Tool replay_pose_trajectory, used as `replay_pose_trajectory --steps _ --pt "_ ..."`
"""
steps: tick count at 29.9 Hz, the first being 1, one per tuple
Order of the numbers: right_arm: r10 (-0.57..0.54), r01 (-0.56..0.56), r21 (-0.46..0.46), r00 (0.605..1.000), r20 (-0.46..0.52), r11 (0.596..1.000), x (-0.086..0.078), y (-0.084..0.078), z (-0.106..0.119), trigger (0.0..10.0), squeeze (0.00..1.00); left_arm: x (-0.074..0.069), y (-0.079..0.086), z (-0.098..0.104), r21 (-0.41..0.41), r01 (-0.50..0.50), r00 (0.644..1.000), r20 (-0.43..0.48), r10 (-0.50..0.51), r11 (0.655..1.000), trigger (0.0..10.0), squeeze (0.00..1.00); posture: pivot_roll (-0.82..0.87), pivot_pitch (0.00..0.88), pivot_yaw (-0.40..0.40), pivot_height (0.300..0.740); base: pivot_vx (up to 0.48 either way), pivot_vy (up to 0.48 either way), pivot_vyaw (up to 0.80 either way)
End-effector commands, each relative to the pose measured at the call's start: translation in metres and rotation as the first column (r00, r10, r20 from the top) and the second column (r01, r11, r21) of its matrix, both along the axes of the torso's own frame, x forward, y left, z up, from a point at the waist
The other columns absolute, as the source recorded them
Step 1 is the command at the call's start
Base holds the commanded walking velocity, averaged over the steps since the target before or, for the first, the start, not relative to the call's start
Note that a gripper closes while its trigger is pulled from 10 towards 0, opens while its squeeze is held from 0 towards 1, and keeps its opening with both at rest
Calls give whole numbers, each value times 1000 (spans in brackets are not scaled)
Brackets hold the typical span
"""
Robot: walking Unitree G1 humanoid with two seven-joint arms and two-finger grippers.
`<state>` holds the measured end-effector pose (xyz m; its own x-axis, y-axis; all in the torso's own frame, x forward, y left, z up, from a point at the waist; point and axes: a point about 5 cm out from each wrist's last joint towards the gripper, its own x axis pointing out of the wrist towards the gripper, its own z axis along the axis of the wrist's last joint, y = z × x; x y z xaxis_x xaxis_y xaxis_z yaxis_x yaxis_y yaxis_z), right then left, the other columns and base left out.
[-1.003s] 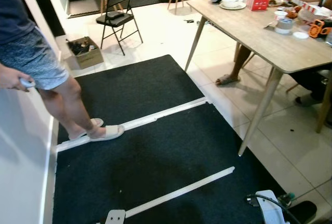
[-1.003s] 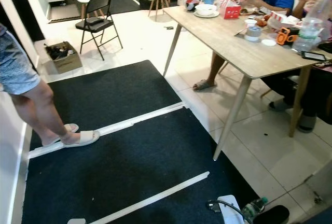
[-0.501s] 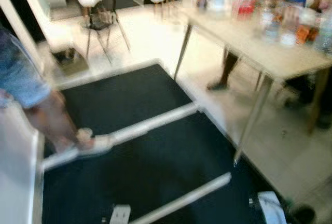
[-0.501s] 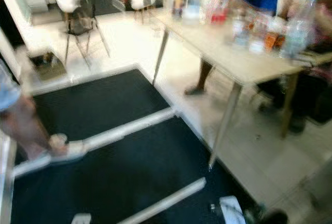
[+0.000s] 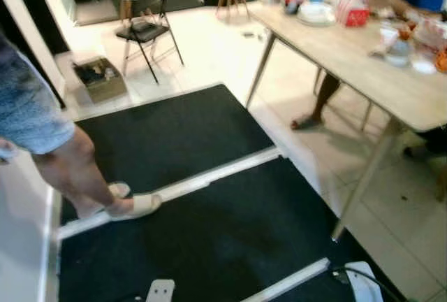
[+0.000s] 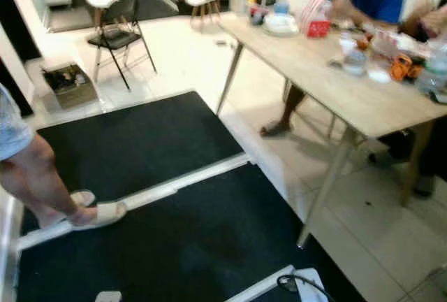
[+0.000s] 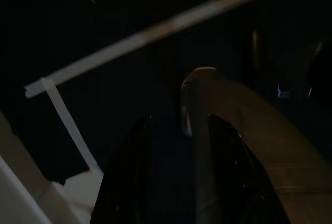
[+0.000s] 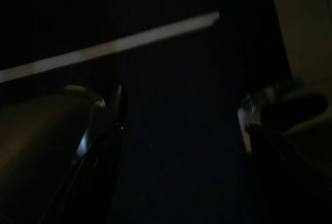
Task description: Restocking fridge
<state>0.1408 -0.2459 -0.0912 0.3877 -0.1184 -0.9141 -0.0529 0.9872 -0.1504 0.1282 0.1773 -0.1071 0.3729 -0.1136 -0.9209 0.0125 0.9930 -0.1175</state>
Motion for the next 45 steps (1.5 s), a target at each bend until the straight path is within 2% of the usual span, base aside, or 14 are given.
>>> replay_pose_trajectory --steps 1,11,30,34,45 --pt "-5 5 5 1000 4 1000 2 3 0 10000 0 -8 -5 -3 -11 1 999 -34 -1 1000 10000 0 -44 0 20 740 319 0 0" --pt "-5 5 6 1000 -7 1000 -1 4 -1 10000 0 -8 -5 -3 -11 9 999 -35 -9 1000 10000 0 -41 0 17 740 319 0 -688" --pt "12 -12 1 1000 -13 1000 -3 2 -2 10000 0 -11 -6 -4 -6 24 999 -38 -24 1000 10000 0 -35 0 5 740 319 0 0" --pt "15 -15 -3 1000 -14 1000 -3 2 -2 10000 0 -23 10 -5 6 21 998 -52 -20 1000 10000 0 -35 0 5 740 319 0 0" --pt "16 -16 0 1000 -13 1000 -4 3 -2 10000 0 -26 15 -5 9 21 998 -56 -20 1000 10000 0 -33 0 10 740 320 0 0"
